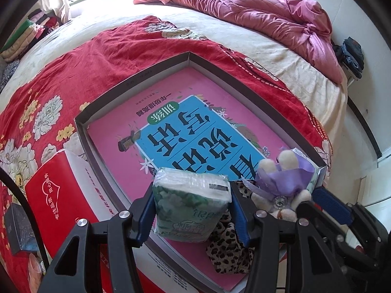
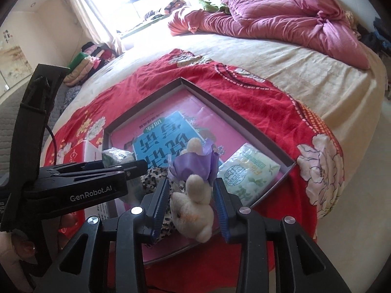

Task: Organize soft objects
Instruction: 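Lower the tissue pack with the left gripper while the right lowers the bunny into the tray, then open both grippers and move them back to the pile of items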

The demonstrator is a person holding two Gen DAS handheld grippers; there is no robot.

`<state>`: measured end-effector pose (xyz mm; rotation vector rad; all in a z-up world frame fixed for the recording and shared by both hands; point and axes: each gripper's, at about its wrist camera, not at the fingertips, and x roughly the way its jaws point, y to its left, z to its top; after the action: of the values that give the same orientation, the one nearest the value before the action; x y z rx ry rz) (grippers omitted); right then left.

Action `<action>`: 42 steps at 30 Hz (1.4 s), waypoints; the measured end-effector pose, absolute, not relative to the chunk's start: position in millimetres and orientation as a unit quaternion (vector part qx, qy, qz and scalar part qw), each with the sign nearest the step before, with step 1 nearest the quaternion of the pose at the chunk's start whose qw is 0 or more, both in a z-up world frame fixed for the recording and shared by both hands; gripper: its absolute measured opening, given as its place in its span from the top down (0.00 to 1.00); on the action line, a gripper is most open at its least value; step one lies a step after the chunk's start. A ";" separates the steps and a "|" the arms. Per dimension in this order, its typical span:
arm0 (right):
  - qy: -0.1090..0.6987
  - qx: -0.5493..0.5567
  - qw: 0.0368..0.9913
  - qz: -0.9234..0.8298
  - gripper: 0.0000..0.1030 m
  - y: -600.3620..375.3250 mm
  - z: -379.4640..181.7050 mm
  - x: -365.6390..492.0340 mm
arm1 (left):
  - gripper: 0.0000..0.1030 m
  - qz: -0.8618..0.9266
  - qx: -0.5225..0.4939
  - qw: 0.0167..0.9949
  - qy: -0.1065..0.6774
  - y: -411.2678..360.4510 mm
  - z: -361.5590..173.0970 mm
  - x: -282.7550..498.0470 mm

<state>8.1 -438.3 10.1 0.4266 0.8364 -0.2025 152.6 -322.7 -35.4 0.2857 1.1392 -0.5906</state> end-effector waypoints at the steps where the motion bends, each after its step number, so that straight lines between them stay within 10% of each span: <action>1: 0.400 0.204 0.888 -0.102 0.63 -439.7 12.0 7.3 | 0.47 -0.274 0.133 0.792 0.530 -322.9 -35.5 153.1; 42: 0.373 0.219 0.892 -0.130 0.40 -445.5 36.8 -4.0 | 0.25 -0.275 0.102 0.813 0.502 -292.5 -0.9 136.7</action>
<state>-4.0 -445.5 36.8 0.4539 0.7741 -0.2700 136.7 -292.5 -0.9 0.2182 1.0719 -0.5874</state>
